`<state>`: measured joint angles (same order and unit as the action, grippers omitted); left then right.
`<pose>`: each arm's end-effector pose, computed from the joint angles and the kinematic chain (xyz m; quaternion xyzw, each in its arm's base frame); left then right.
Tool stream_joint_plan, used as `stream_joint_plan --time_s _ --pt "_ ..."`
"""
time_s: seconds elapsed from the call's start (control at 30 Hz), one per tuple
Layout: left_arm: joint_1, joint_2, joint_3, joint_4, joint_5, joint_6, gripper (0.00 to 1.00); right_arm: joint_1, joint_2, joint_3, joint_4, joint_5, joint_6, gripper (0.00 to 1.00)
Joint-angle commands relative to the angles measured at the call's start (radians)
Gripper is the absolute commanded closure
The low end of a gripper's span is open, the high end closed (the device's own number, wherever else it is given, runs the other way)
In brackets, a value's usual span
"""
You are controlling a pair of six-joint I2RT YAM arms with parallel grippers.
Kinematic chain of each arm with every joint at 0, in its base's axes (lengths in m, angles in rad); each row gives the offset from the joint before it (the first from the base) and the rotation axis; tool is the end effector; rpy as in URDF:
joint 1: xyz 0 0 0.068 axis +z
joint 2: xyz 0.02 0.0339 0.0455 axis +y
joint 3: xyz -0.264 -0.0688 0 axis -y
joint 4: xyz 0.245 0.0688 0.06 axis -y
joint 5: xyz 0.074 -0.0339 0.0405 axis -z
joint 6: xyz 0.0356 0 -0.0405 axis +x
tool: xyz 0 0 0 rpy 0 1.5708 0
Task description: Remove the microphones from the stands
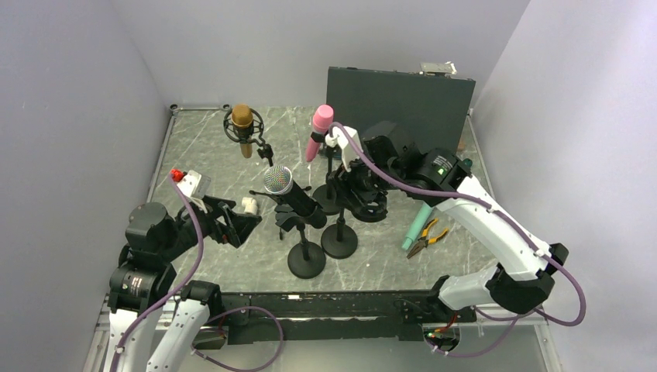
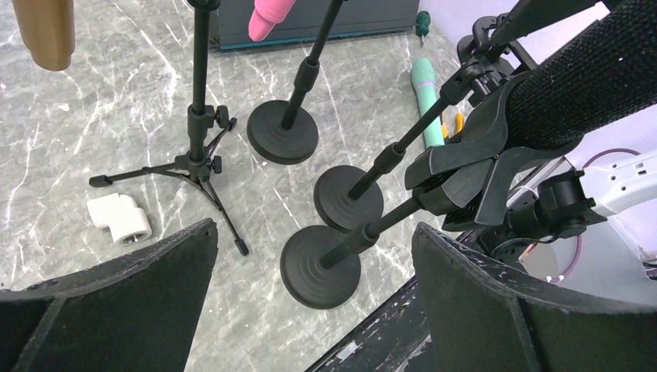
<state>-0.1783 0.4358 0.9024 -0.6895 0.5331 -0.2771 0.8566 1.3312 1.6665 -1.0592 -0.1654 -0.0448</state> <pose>0.0702 -0.0310 0.3656 0.1270 0.7610 -0.3364 0.5400 0.1598 0.1933 0.4350 -0.4263 0.8030 0.2309 0.3465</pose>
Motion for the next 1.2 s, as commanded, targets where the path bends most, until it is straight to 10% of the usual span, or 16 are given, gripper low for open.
stream_joint_plan --time_s 0.0,0.73,1.17 --pt "-0.003 -0.009 0.002 -0.002 -0.007 0.010 0.01 0.045 0.025 0.052 -0.038 0.037 -0.039 0.43" --pt "-0.002 -0.005 -0.007 0.006 -0.001 0.009 0.01 0.096 0.048 -0.031 -0.041 0.170 -0.021 0.52" --pt "-0.003 -0.002 -0.004 -0.004 -0.002 0.019 0.01 0.105 0.078 -0.121 -0.029 0.183 0.014 0.79"
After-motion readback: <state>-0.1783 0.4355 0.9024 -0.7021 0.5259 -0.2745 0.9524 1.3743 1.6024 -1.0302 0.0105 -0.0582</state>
